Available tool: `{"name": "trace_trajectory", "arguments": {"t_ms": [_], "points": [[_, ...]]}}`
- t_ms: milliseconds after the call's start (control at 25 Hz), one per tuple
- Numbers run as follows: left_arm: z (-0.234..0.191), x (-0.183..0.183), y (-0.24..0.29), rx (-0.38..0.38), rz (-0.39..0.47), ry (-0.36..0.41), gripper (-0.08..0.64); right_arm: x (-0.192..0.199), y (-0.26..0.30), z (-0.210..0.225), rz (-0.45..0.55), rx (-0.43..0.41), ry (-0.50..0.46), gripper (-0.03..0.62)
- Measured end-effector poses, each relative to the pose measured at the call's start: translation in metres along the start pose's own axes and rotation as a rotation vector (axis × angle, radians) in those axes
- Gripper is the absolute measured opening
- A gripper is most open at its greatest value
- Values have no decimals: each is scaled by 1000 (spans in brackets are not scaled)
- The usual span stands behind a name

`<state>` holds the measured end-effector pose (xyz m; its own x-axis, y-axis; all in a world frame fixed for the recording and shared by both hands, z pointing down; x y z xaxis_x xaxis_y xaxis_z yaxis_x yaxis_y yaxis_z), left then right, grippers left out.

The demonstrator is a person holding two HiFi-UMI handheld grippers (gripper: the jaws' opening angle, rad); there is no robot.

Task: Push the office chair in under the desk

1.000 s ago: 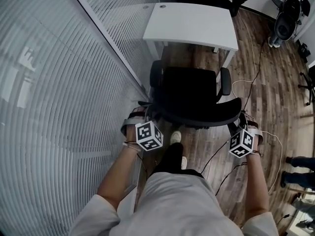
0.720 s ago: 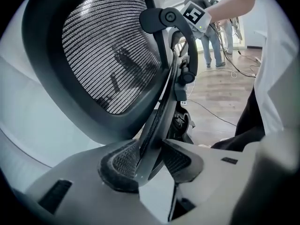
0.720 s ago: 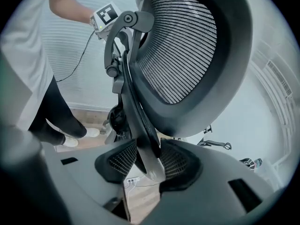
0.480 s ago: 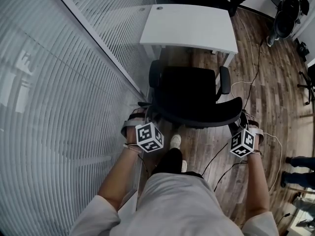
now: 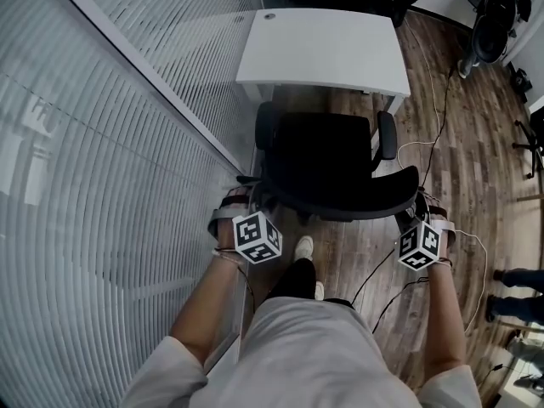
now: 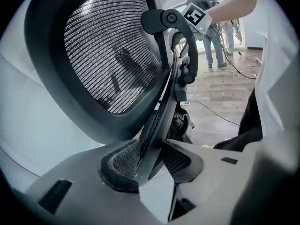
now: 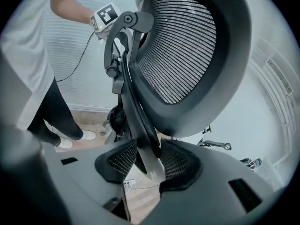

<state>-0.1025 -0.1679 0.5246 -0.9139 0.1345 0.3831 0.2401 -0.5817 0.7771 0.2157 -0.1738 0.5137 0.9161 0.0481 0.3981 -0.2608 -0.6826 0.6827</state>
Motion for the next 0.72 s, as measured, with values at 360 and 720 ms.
{"name": "trace_trajectory", "arguments": {"t_ms": [360,720], "points": [[-20,3,19,2,6,6,163,-3,20,12,-7,1,6,167],[-45,1,35,4,11,13,163,-7,39,31,-12,5,21,167]]}}
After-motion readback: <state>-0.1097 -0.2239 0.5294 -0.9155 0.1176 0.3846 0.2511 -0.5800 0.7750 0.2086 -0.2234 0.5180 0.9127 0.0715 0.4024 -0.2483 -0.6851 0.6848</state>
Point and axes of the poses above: the fingertips, and each gripper's own axes: y forward along the fingers, z to its right, x out of its underside, the point moved 6 cm from there along -y, backward along the fingers, and after that the axes turned 3 degrees about x, right-handed, at the moved point
